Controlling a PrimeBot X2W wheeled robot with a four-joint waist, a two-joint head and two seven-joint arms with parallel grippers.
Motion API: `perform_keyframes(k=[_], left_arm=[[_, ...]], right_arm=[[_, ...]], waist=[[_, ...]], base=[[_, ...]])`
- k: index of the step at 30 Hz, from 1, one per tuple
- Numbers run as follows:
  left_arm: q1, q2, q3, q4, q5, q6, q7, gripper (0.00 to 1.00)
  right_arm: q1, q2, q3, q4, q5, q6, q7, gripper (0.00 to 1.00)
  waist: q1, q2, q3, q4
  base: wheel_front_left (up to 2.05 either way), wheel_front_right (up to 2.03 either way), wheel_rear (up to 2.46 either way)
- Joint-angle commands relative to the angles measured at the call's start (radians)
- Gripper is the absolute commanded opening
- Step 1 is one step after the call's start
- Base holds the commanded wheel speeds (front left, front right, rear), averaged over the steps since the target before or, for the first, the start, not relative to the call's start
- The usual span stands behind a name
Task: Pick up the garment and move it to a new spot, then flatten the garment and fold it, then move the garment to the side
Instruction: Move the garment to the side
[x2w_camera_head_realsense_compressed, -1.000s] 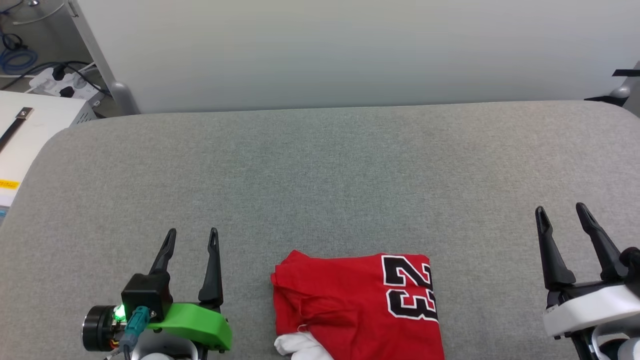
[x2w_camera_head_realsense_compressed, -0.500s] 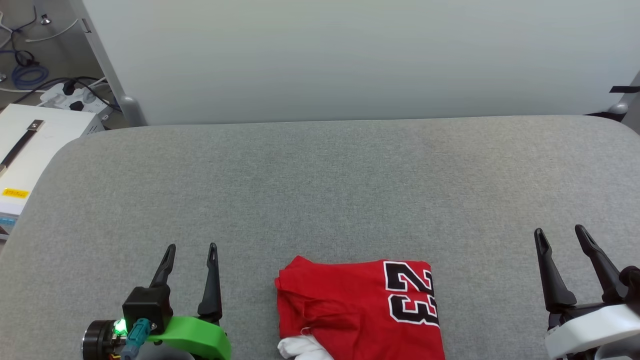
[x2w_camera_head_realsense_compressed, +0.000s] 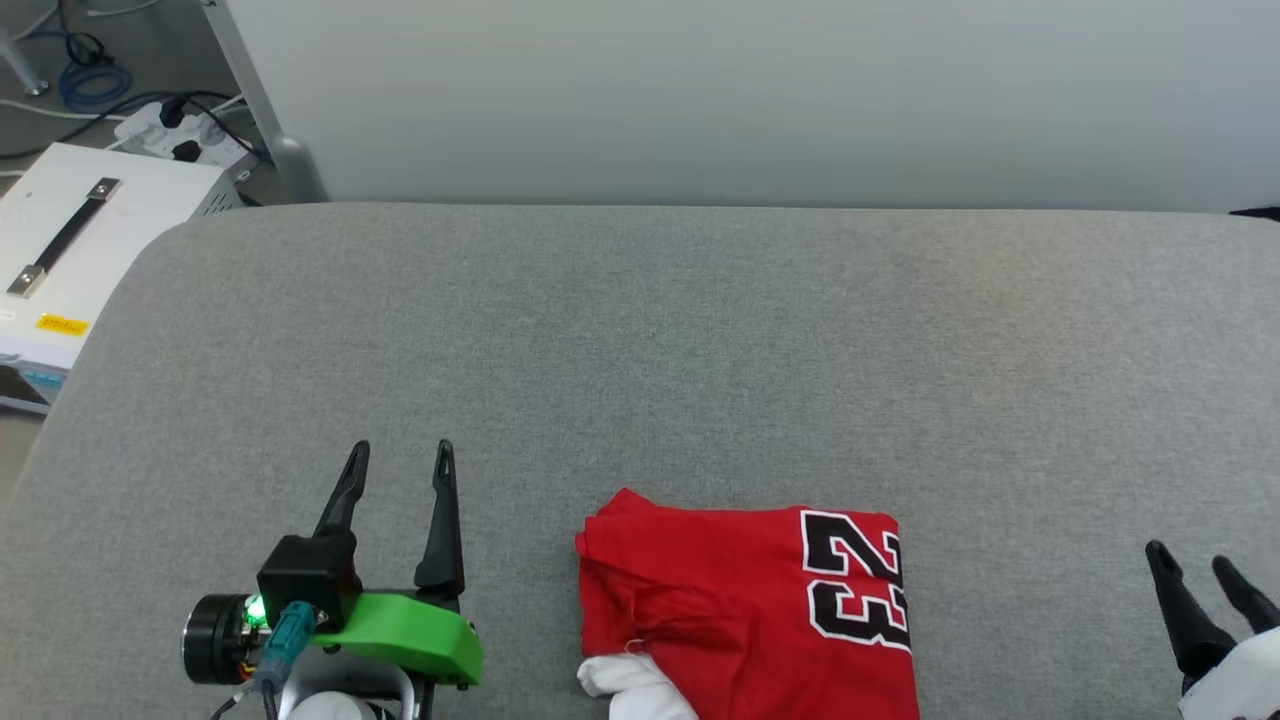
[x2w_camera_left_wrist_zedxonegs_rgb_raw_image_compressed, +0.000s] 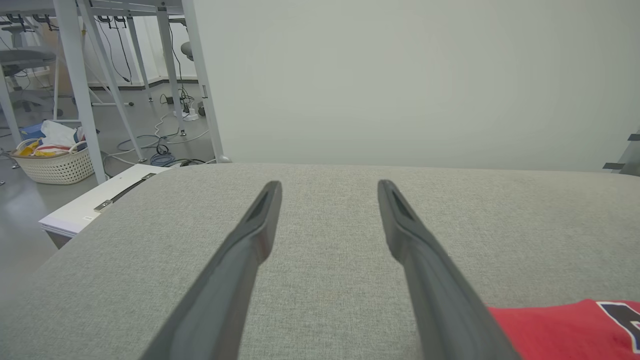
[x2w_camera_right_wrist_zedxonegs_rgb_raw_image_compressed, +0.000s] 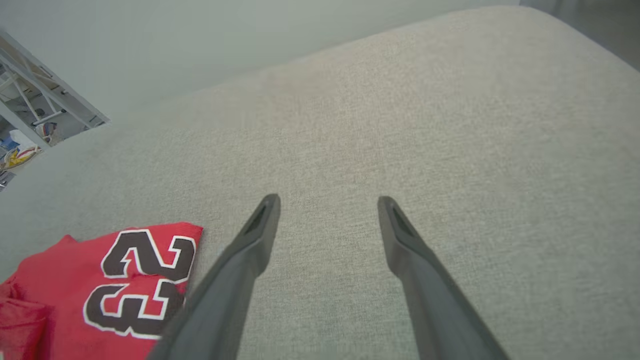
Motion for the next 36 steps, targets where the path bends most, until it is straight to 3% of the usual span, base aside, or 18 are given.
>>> perform_keyframes(k=[1, 6, 12, 26, 27, 28, 29, 36], left_arm=[[-0.020, -0.010, 0.005, -0.005, 0.018, -0.005, -0.006, 1.00], [-0.047, -0.045, 0.017, -0.009, 0.033, -0.022, -0.006, 1.00], [-0.090, -0.083, 0.031, 0.001, 0.064, -0.053, -0.006, 1.00], [-0.112, -0.152, 0.087, 0.024, 0.123, -0.112, -0.006, 1.00], [-0.114, -0.157, 0.090, 0.027, 0.127, -0.117, -0.006, 1.00], [-0.114, -0.160, 0.092, 0.030, 0.129, -0.122, -0.006, 1.00], [-0.114, -0.164, 0.096, 0.035, 0.133, -0.127, -0.006, 1.00], [-0.093, -0.172, 0.123, 0.058, 0.150, -0.151, -0.006, 1.00]], right_arm=[[0.003, -0.011, 0.011, 0.014, 0.037, 0.000, 0.038, 1.00], [-0.023, -0.035, 0.115, 0.035, 0.205, 0.000, 0.188, 1.00], [-0.064, -0.073, 0.285, 0.026, 0.335, 0.000, 0.288, 1.00], [-0.137, -0.100, 0.448, 0.180, 0.435, 0.000, 0.368, 1.00], [-0.140, -0.099, 0.460, 0.184, 0.440, 0.000, 0.374, 0.82], [-0.143, -0.099, 0.467, 0.187, 0.443, 0.000, 0.375, 0.26], [-0.148, -0.099, 0.474, 0.189, 0.444, 0.000, 0.375, 0.00], [-0.184, -0.121, 0.504, 0.166, 0.420, 0.000, 0.332, 0.00]], waist=[[0.0001, 0.0000, 0.034, 0.027], [0.0001, 0.0000, 0.079, 0.060], [0.0001, 0.0000, 0.132, 0.103], [0.0001, 0.0000, 0.192, 0.142], [0.0001, 0.0000, 0.192, 0.143], [0.0001, 0.0000, 0.191, 0.144], [0.0001, 0.0000, 0.188, 0.143], [0.0001, 0.0000, 0.142, 0.118]], base=[[0.00, 0.00, 0.00], [0.00, 0.00, 0.00], [0.00, 0.00, 0.00], [0.00, 0.00, 0.00], [0.00, 0.00, 0.00], [0.00, 0.00, 0.00], [0.00, 0.00, 0.00], [0.00, 0.00, 0.00]])
